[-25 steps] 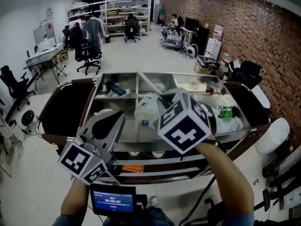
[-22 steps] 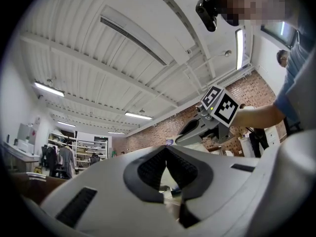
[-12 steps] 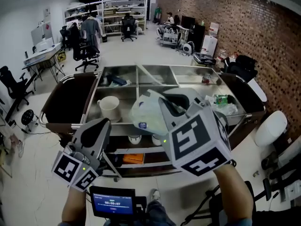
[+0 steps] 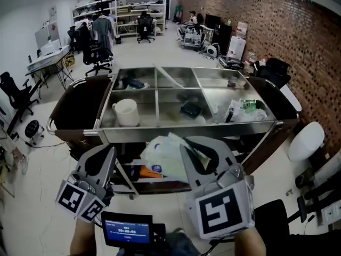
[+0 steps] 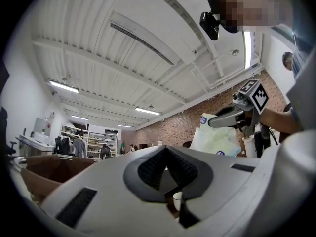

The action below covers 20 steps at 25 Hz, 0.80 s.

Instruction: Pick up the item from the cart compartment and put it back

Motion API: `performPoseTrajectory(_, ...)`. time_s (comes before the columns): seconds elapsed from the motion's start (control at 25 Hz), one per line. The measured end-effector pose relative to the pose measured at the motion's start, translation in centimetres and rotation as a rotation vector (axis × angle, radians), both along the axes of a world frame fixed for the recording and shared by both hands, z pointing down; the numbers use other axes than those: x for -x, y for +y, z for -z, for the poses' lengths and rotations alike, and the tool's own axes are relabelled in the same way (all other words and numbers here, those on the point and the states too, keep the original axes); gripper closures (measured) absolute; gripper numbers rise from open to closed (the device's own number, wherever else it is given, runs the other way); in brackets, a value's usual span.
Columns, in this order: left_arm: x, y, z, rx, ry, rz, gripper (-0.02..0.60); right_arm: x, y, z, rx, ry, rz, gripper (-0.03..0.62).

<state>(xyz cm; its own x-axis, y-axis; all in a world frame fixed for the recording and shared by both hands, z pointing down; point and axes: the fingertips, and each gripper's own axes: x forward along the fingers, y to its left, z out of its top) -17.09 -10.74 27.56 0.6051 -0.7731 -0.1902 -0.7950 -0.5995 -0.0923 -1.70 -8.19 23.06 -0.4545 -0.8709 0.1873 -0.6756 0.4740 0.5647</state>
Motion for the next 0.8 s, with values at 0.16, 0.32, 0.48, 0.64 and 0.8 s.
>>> performPoseTrajectory(0.16, 0.6, 1.7, -0.3, 0.015, -0.01, 0.019, 0.568, 0.2, 1.9, -1.6, 0.016, -0.085, 0.014, 0.594)
performPoseTrajectory(0.32, 1.0, 2.8, -0.4, 0.006, -0.002, 0.032, 0.569, 0.0, 2.9, -3.5, 0.03, -0.168, 0.01, 0.594)
performPoseTrajectory(0.48, 0.8, 3.5, -0.3, -0.002, -0.008, 0.044, 0.569, -0.2, 3.1, -5.1, 0.051, -0.217, 0.006, 0.594)
performPoseTrajectory(0.64, 0.8, 3.8, -0.3, 0.002, -0.017, 0.047, 0.569, -0.2, 3.2, -5.9, 0.061, -0.237, 0.013, 0.594)
performPoseTrajectory(0.8, 0.8, 3.9, -0.4, 0.005, -0.03, 0.05, 0.569, 0.0, 3.1, -6.5, 0.069, -0.244, 0.017, 0.594)
